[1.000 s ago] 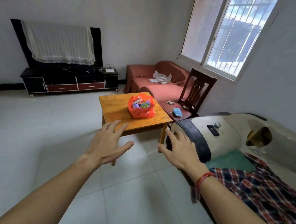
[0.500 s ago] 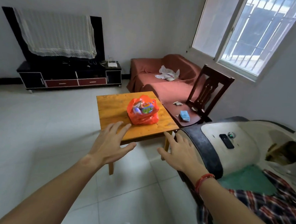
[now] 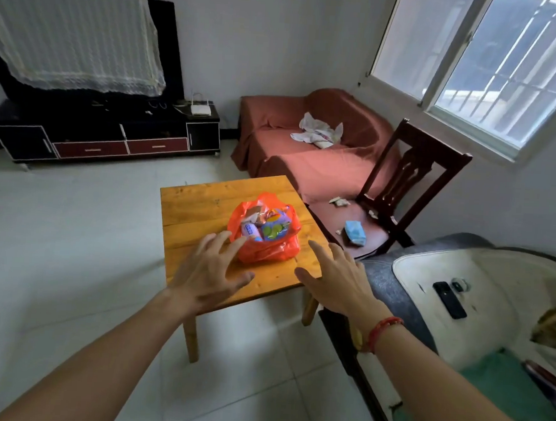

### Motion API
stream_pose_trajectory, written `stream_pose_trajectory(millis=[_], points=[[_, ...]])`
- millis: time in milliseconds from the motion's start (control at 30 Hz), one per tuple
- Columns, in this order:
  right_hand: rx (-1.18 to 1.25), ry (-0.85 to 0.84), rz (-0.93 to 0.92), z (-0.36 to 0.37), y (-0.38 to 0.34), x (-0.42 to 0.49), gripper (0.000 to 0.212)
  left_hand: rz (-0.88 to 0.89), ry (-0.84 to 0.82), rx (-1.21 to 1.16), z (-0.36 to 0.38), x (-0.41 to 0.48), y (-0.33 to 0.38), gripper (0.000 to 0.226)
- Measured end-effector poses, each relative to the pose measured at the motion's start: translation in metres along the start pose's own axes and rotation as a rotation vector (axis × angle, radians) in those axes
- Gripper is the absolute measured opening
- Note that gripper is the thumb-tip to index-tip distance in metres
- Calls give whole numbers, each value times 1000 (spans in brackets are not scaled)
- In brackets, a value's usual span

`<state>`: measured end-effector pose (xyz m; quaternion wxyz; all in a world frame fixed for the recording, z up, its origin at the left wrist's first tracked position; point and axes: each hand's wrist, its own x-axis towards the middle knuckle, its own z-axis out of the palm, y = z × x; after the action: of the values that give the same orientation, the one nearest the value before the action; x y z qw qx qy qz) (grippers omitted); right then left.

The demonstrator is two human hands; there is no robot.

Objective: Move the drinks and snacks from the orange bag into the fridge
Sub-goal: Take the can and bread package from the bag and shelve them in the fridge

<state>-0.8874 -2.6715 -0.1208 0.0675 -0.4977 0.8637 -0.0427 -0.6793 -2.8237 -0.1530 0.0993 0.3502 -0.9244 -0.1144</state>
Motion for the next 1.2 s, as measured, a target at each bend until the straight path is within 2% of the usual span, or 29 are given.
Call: stream_pose_trajectory(millis=[400,733,967,1200], points=[[43,-77,-67,24,35,173,69,-43,-36,-74,37,153,-19,74],[126,-198,-162,61,67,334,72,-248,-138,-79,86,271,-45,73],[124,-309,-208,97,72,395,66,-368,-224,-112,118,313,-62,79],[134,-359,-222,117,62,432,64,-374,-270,-119,147,336,-77,76]])
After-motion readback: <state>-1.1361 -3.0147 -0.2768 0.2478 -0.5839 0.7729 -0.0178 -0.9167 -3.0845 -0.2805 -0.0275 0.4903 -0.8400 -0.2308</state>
